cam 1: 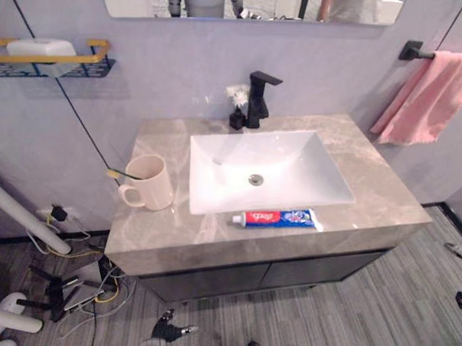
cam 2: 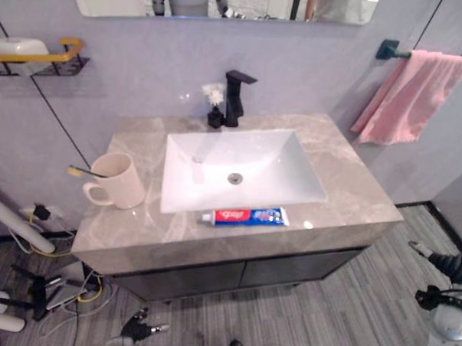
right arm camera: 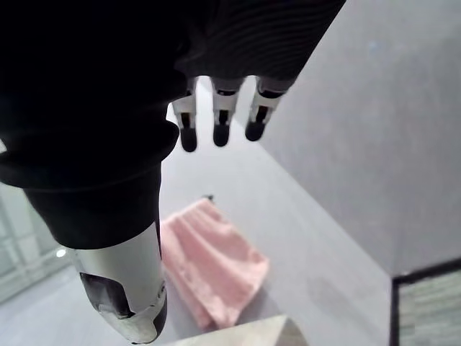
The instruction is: Organize washtable
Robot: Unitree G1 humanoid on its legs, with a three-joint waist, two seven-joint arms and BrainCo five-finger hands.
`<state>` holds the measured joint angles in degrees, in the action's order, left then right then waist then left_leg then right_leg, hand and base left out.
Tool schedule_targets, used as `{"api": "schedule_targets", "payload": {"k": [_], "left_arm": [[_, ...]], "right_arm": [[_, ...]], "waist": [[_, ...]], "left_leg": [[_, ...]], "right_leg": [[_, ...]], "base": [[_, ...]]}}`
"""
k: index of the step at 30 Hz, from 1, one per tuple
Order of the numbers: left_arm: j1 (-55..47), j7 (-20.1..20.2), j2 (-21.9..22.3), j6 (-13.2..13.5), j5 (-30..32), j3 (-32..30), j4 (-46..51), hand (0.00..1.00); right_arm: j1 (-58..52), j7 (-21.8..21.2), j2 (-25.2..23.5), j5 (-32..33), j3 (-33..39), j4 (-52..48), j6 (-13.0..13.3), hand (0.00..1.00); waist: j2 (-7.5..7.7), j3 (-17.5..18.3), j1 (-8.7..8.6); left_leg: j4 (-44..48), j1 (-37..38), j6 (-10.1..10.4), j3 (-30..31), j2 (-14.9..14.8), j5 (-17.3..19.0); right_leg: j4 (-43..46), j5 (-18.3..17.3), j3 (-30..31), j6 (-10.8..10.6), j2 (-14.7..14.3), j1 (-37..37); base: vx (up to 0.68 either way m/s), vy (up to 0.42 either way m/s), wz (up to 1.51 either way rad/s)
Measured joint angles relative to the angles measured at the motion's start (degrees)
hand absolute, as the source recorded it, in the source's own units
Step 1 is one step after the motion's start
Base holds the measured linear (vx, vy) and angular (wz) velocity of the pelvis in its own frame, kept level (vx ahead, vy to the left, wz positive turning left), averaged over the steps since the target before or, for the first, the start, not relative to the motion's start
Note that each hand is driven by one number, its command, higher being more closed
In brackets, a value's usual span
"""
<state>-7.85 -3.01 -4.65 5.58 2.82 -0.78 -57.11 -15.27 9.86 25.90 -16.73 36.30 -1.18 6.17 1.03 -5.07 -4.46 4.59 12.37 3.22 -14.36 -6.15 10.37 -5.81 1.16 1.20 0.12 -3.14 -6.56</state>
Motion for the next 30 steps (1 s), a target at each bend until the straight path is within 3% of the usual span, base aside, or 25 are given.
{"api": "schedule_targets", "payload": {"k": [4,8,13,21,28,30], "left_arm": [[-0.1,0.5,0.0,0.0,0.0,0.1,0.2,0.0],[-0.1,0.9,0.0,0.6,0.0,0.5,0.3,0.0],[0.0,1.8,0.0,1.6,0.0,0.8,0.3,0.0],[0.5,2.9,-0.1,2.4,-0.1,3.0,-0.3,0.0],[1.4,3.1,0.0,2.4,-0.1,3.5,-1.0,0.0],[1.4,3.1,0.0,2.4,-0.5,3.6,-1.0,0.0]], "right_arm": [[0.3,-0.6,6.5,0.1,-6.6,-3.6,1.9,0.0],[2.8,-5.9,14.0,1.1,-20.0,-11.7,5.9,0.0],[4.8,-11.6,20.1,5.6,-30.3,-16.2,10.2,0.0],[6.4,-18.7,22.6,12.0,-44.4,-16.2,10.4,0.0],[6.5,-20.2,21.3,11.4,-48.9,-15.8,8.6,0.0],[6.5,-20.0,20.0,8.2,-49.3,-14.9,8.1,0.0]], "waist": [[0.11,0.2,0.22],[0.49,0.6,0.78],[0.72,1.3,2.12],[1.22,1.6,2.66],[0.84,1.5,3.61],[0.78,1.5,3.72]], "left_leg": [[0.0,-0.1,0.0,0.1,0.0,0.0],[0.0,-0.3,0.0,0.4,-0.1,0.0],[0.0,-0.5,0.0,1.7,0.1,0.0],[0.0,-1.5,-0.1,3.6,1.4,0.0],[0.0,-2.2,-0.2,5.4,1.5,-0.2],[0.0,-2.5,-0.3,6.2,1.4,-0.2]], "right_leg": [[0.0,-0.3,-1.5,-0.2,0.3,-0.1],[0.2,-0.2,-3.3,-0.5,0.5,-0.1],[0.9,-0.1,-4.1,-0.3,0.7,0.1],[1.1,-0.2,-5.8,-0.6,2.1,0.3],[1.5,-0.1,-7.2,-0.7,2.2,0.7],[1.4,-0.1,-7.7,-0.6,2.1,0.7]], "base": [[0.0,-0.005,0.03],[0.02,-0.018,0.08],[0.04,-0.007,0.08],[0.0,0.022,0.11],[-0.04,-0.014,0.11],[-0.05,-0.022,0.14]]}}
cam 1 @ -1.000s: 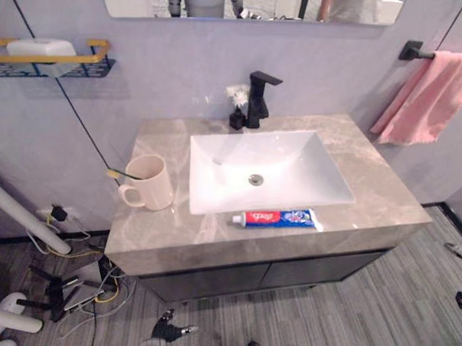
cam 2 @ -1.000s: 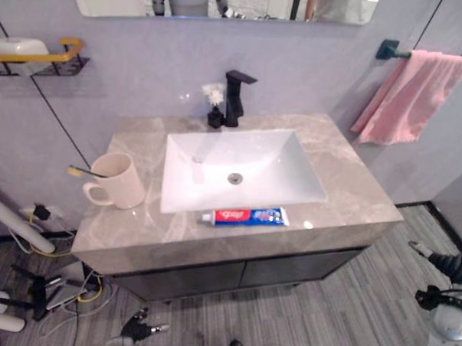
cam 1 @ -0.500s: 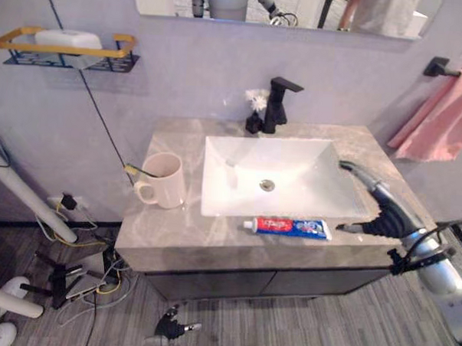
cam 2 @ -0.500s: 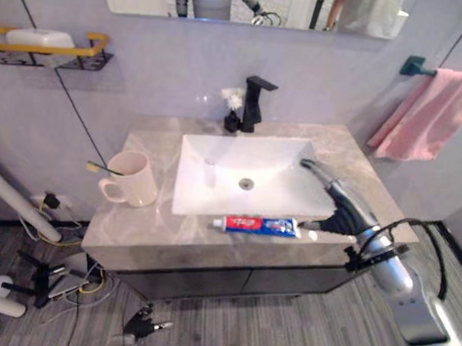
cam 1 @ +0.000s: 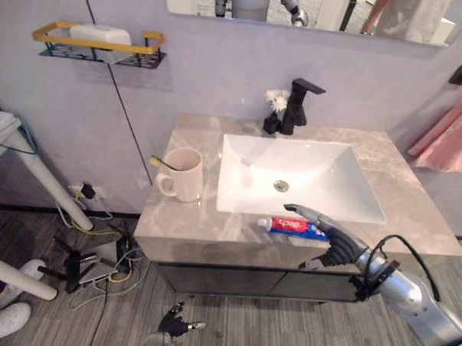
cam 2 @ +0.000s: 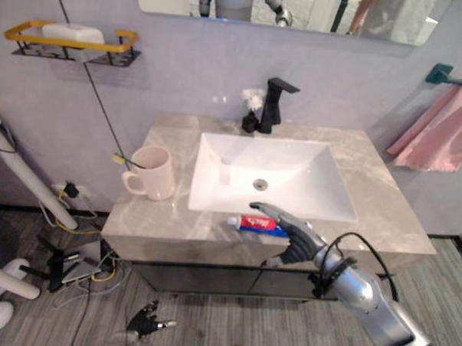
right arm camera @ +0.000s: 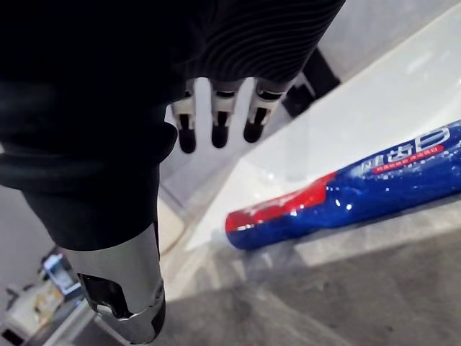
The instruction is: Organize washtable
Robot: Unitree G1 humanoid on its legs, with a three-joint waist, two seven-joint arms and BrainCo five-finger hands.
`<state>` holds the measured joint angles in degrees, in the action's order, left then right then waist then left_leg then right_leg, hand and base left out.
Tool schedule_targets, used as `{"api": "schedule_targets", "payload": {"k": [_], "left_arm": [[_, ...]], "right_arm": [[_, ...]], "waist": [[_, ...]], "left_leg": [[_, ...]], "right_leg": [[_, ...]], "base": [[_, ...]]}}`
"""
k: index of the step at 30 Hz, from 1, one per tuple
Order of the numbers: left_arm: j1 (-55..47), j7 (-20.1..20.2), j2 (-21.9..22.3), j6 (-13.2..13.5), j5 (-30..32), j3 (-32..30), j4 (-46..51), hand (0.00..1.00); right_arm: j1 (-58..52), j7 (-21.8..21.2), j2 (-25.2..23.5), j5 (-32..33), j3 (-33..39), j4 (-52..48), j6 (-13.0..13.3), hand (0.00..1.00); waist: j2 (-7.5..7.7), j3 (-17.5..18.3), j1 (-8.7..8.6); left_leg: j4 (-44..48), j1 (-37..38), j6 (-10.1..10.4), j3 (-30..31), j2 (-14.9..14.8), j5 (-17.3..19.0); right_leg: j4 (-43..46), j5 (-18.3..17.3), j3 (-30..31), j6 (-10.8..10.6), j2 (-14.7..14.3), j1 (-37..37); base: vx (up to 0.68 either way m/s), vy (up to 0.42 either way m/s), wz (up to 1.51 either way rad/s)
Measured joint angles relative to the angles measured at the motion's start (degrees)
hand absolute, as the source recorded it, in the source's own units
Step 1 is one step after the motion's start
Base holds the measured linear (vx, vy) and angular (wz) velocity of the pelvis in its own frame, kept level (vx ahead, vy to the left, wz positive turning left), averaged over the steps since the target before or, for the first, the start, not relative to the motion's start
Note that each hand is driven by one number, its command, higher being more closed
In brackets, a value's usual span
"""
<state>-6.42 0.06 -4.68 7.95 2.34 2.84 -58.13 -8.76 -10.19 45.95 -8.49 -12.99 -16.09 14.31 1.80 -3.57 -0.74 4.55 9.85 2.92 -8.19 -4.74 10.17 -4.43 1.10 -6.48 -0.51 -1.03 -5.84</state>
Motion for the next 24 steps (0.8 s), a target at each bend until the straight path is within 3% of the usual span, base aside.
{"api": "schedule_targets", "payload": {"k": [9,18,24], "left_arm": [[0.9,-0.1,0.1,-0.7,-0.2,0.0,-1.2,0.0],[1.4,-0.1,0.0,-1.4,-0.2,0.0,-1.1,0.0],[1.8,-0.2,0.0,-1.4,-0.2,-0.1,-0.9,0.0]], "right_arm": [[0.7,4.9,-8.7,-14.8,0.1,3.8,-2.6,0.0],[2.7,10.1,-16.5,-21.4,3.8,4.8,-5.0,0.0],[4.1,11.2,-18.8,-22.7,4.8,7.8,-6.5,0.0]], "waist": [[-0.56,-0.3,0.04],[-0.58,-1.3,0.17],[-0.67,-2.4,0.22]], "left_leg": [[-0.6,-0.3,-0.2,0.1,-0.2,-0.3],[-0.6,-1.5,-0.2,0.3,-0.1,-0.3],[-0.6,-2.0,-0.5,0.4,0.1,-0.8]], "right_leg": [[-1.2,1.1,0.0,0.3,-0.3,0.1],[-1.2,1.2,-0.2,0.2,-0.3,0.8],[-1.2,1.2,-0.4,0.2,-0.1,1.1]], "base": [[-0.03,-0.01,-0.01],[0.0,0.0,0.0],[0.0,0.001,0.01]]}}
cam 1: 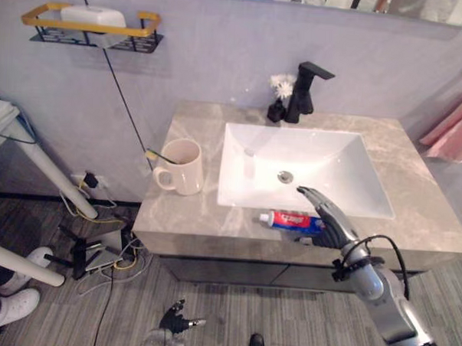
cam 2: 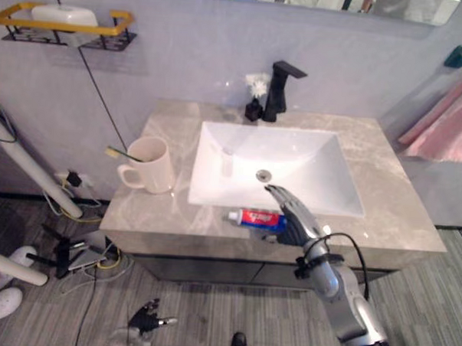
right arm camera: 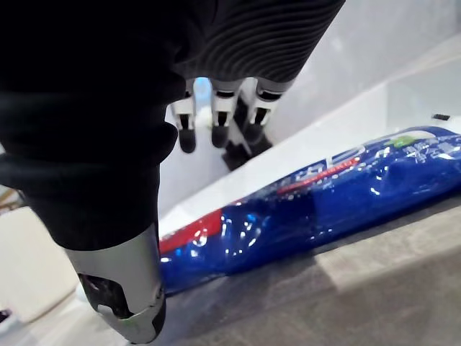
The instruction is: Organize washtable
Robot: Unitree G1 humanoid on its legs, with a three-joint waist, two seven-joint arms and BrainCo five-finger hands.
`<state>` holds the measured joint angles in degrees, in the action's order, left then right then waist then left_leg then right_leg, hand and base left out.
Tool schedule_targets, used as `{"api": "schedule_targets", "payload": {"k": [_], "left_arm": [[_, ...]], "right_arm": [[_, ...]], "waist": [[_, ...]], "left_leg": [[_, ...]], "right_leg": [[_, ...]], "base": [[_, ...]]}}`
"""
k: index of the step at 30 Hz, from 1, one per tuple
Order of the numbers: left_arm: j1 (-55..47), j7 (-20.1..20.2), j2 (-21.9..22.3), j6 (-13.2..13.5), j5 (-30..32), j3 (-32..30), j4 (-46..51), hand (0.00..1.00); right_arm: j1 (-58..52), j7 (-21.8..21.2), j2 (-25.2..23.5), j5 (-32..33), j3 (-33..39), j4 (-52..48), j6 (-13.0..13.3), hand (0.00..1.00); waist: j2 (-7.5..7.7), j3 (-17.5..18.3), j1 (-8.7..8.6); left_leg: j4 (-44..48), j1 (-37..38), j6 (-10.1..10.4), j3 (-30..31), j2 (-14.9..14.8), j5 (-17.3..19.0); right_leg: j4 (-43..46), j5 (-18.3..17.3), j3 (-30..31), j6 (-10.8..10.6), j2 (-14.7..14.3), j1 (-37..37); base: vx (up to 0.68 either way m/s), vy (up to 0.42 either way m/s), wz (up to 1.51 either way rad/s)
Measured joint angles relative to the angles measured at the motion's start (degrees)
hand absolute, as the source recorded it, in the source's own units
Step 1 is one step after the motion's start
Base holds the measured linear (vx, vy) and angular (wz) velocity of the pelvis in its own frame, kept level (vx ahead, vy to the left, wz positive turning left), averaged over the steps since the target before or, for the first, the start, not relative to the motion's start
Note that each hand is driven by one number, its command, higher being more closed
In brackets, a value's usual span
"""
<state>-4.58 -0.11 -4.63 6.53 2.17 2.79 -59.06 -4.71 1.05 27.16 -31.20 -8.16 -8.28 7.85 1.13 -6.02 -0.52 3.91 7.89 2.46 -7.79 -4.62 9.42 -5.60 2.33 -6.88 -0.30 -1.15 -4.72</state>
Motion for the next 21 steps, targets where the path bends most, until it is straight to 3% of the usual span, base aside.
{"api": "schedule_targets", "payload": {"k": [10,11,21], "left_arm": [[0.9,-0.1,-0.3,0.0,0.0,0.0,0.5,0.0],[0.9,-0.1,-0.4,0.0,0.0,0.0,0.5,0.0],[1.1,-0.1,-0.7,0.0,0.0,0.0,0.5,0.0]], "right_arm": [[0.8,0.0,-1.7,-0.9,2.6,1.3,-1.5,0.0],[0.9,0.0,-2.1,-0.9,2.9,1.4,-1.5,1.0],[3.0,-0.3,-2.1,-0.9,2.8,4.4,-1.5,1.0]], "waist": [[0.59,-1.6,1.33],[0.81,-1.7,1.33],[1.37,-2.0,1.41]], "left_leg": [[-0.8,-0.5,0.0,1.3,0.6,-0.6],[-1.3,-0.5,0.1,1.3,0.7,-1.0],[-1.7,-0.2,0.0,1.3,0.8,-1.2]], "right_leg": [[0.0,0.1,-0.9,0.1,0.2,0.4],[0.0,0.2,-0.9,0.0,0.2,0.7],[0.0,0.3,-0.9,0.0,0.3,0.6]], "base": [[-0.03,0.004,0.05],[0.0,0.0,0.0],[0.0,0.0,0.0]]}}
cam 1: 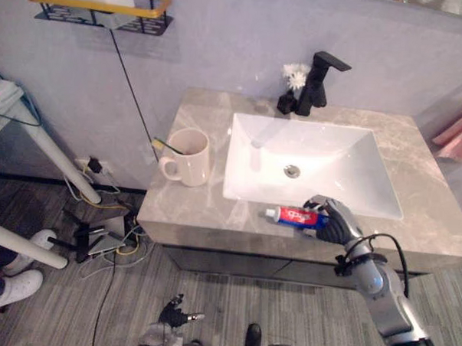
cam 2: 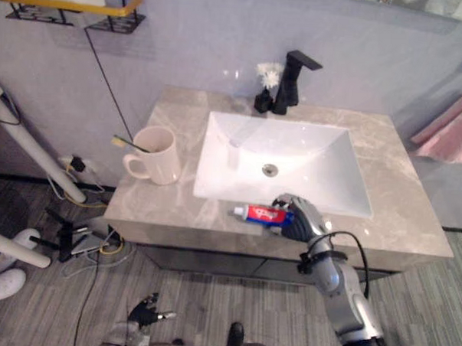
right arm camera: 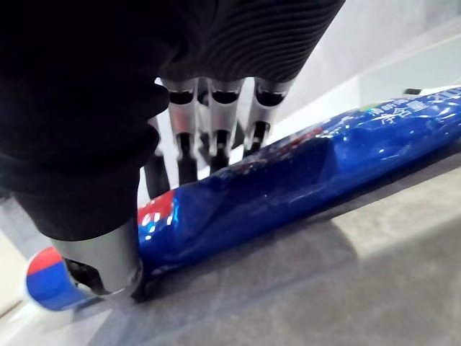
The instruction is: Organize washtable
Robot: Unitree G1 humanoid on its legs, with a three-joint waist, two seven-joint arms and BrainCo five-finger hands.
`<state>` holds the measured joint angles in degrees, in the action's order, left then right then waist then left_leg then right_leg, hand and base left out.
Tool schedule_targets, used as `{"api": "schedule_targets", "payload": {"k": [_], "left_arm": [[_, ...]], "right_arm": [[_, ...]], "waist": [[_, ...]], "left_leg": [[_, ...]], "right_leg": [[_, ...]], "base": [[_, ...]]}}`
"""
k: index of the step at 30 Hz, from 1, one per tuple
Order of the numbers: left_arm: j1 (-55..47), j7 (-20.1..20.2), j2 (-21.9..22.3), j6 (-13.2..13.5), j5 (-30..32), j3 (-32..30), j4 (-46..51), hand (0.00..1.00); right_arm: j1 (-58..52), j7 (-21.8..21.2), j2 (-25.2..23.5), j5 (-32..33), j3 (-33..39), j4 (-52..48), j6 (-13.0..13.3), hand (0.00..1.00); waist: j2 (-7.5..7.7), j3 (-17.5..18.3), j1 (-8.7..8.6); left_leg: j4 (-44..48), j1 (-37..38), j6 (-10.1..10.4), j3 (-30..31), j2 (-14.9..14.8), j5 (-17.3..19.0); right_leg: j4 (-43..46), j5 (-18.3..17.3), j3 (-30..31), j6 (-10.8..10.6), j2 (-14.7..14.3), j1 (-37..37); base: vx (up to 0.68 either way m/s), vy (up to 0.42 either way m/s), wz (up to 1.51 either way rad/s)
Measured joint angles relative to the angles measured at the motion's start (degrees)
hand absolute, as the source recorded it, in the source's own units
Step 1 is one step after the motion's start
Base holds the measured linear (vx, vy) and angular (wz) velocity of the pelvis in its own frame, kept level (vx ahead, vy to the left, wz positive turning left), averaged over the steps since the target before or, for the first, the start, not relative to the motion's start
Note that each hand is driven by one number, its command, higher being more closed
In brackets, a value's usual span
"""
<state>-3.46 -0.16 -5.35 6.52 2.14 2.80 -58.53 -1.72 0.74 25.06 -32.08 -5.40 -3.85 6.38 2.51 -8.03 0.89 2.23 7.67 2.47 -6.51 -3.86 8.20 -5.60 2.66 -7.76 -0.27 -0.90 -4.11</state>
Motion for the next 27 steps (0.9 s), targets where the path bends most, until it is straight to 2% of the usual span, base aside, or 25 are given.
{"api": "schedule_targets", "payload": {"k": [8,18,24,27], "left_arm": [[0.0,0.0,-0.4,0.1,-0.5,0.0,0.1,0.0],[0.0,-0.1,-0.4,0.1,-0.5,-0.2,0.1,0.0],[0.0,-0.7,-0.3,0.2,-0.5,-0.7,0.1,0.0],[0.0,-1.4,-0.3,0.2,-0.5,-1.2,0.0,0.0]], "right_arm": [[0.9,-2.3,0.3,0.6,-0.3,0.7,0.1,1.0],[0.9,-3.0,1.4,2.3,-1.5,1.3,0.9,1.0],[0.5,-1.8,1.3,3.3,-1.5,0.7,1.4,1.0],[-0.8,0.8,0.4,5.8,-1.2,-2.4,2.0,1.0]], "waist": [[0.69,-0.4,0.1],[0.73,-0.4,0.08],[0.72,-0.4,0.06],[0.55,-0.3,-0.02]], "left_leg": [[0.1,0.5,0.0,0.0,0.0,0.0],[0.1,0.6,0.0,0.0,-0.1,0.0],[0.1,0.6,0.0,0.0,-0.1,0.0],[0.1,0.6,0.0,0.0,-0.1,0.0]], "right_leg": [[0.0,0.0,0.0,0.0,0.1,-0.5],[0.0,0.0,0.0,0.0,0.1,-0.6],[0.0,0.0,0.0,0.0,0.1,-0.6],[0.0,0.0,0.0,0.0,0.1,-0.6]], "base": [[0.0,0.0,0.0],[-0.02,0.003,0.0],[0.0,0.0,0.0],[0.0,0.0,0.0]]}}
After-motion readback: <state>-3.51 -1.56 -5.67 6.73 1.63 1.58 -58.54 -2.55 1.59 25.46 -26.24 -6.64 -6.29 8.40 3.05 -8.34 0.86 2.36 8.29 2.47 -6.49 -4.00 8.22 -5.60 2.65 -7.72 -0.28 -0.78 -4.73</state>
